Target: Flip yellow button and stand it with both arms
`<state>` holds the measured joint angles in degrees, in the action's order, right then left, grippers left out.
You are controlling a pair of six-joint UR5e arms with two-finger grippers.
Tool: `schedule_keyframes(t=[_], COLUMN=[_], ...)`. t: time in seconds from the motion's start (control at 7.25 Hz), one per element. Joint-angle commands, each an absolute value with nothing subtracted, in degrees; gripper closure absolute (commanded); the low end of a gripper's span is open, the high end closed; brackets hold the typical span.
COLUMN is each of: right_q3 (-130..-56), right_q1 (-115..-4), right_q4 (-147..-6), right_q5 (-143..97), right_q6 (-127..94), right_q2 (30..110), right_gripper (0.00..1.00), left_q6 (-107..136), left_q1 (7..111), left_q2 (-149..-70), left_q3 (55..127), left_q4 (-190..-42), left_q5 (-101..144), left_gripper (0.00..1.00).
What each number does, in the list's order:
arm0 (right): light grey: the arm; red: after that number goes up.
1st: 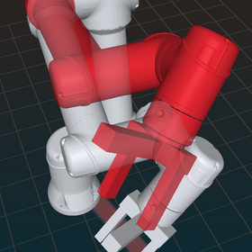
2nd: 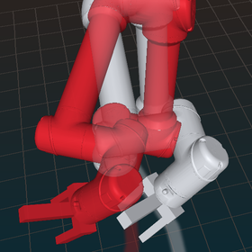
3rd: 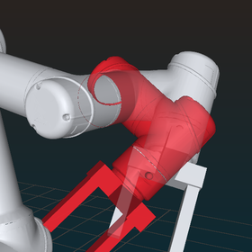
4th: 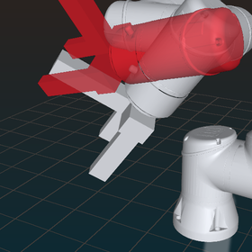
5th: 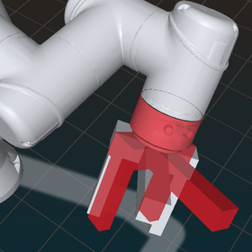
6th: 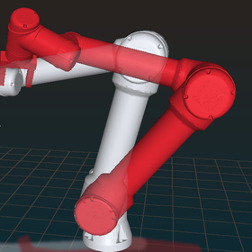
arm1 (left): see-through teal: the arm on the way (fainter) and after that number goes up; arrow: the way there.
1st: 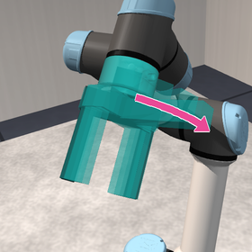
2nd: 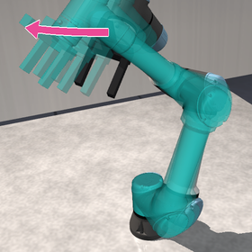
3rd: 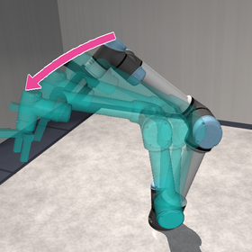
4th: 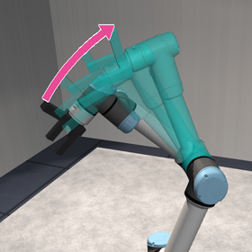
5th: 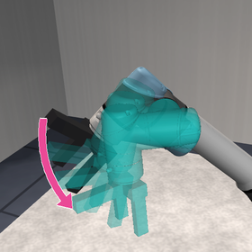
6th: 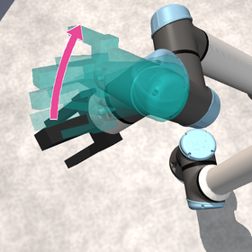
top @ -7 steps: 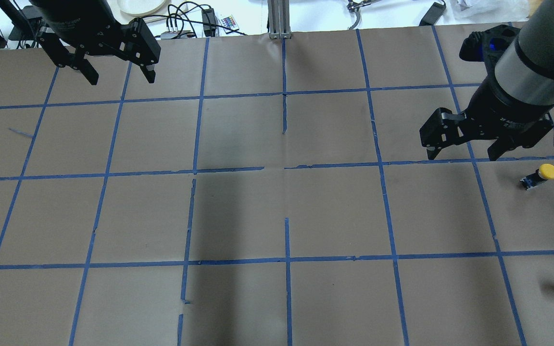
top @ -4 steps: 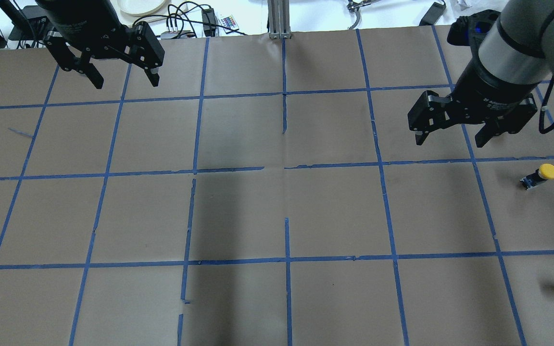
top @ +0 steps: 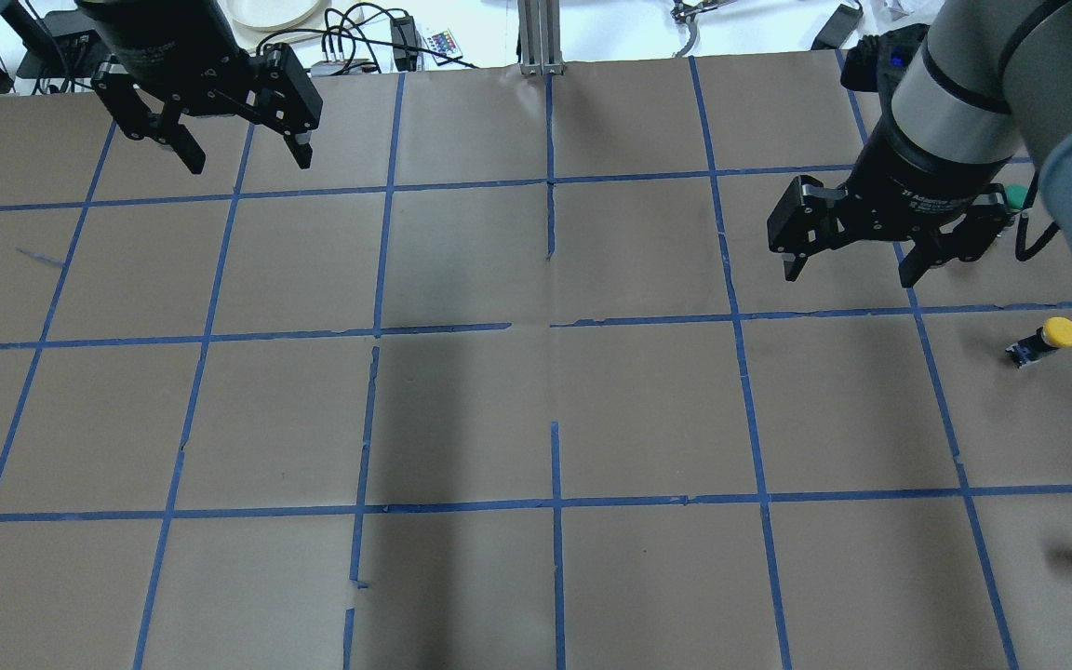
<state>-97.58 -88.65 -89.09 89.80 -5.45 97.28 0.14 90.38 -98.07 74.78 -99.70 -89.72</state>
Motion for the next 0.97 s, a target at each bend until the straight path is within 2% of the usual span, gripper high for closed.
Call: schedule_keyframes(t=[0.0,0.83], right_q3=[-97.5,-97.8], right_q1=[-88.6,-88.4], right_q4=[-89.3,-89.2], right_q5=[89.4,90.0], right_q6=[-5.5,-5.6], right_q2=[97.2,97.5], right_gripper=[0.0,0.0], left_q6=[0.2,0.2], left_q1=[90.4,90.4], left_q2=[-98.3,-98.3], left_q3=[74.8,74.9], left_q4=[-99.7,-99.7], left_q5=[-89.6,-89.6], left_gripper=[0.0,0.0])
